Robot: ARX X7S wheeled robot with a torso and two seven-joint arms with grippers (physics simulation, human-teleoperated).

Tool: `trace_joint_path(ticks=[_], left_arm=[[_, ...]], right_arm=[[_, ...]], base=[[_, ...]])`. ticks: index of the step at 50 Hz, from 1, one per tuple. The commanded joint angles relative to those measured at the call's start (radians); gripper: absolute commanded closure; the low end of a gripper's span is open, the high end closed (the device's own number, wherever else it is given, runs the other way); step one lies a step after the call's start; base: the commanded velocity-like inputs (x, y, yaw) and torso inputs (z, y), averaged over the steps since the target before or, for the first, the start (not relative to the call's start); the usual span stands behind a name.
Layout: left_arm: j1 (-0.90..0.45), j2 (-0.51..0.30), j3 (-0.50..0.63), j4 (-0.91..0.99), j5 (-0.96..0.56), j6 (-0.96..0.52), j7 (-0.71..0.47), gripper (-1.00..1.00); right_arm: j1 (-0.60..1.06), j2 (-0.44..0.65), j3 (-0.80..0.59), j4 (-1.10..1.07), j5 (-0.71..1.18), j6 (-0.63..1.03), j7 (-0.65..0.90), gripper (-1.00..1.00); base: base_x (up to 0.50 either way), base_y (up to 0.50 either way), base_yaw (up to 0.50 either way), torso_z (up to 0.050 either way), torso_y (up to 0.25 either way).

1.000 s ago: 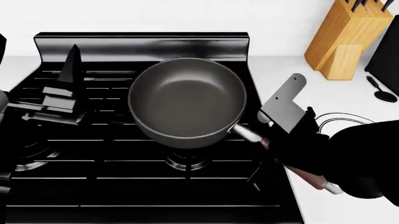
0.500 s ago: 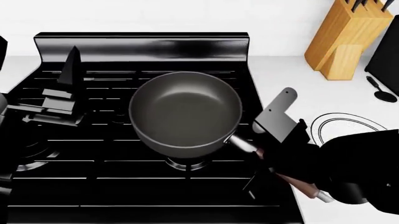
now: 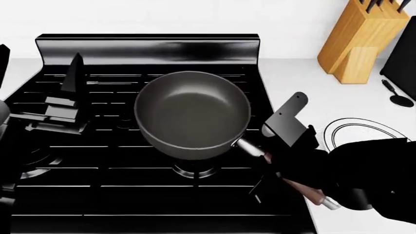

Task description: Pick up the pan and dump the vegetables in it onto the plate. Then return the pan to the stove.

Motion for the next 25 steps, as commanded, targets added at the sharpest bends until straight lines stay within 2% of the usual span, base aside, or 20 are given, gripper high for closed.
trace_joint_path(ticks=[1, 6, 7, 25], left_arm=[[0.006, 0.003, 0.003, -0.005, 0.006, 0.008, 0.003, -1.0], [-0.002, 0.001, 0.005, -0.004, 0.001, 0.005, 0.0, -1.0], [-0.002, 0.0, 0.004, -0.003, 0.0, 0.004, -0.001, -1.0], [0.035, -0.005, -0.024, 0.01, -0.006, 0.024, 0.001, -1.0]], right_arm=[[-0.01, 0.007, -0.013, 0.011, -0.046, 0.016, 0.011, 1.0], [0.012, 0.01, -0.009, -0.004, -0.04, 0.036, 0.013, 1.0], [0.018, 0.01, -0.008, -0.007, -0.038, 0.042, 0.014, -1.0], [0.147, -0.001, 0.023, -0.05, -0.001, 0.142, 0.021, -1.0]], base=[[0.0, 0.0, 0.0, 0.0, 0.0], [0.0, 0.0, 0.0, 0.0, 0.0], [0.0, 0.0, 0.0, 0.0, 0.0], [0.0, 0.0, 0.0, 0.0, 0.0]])
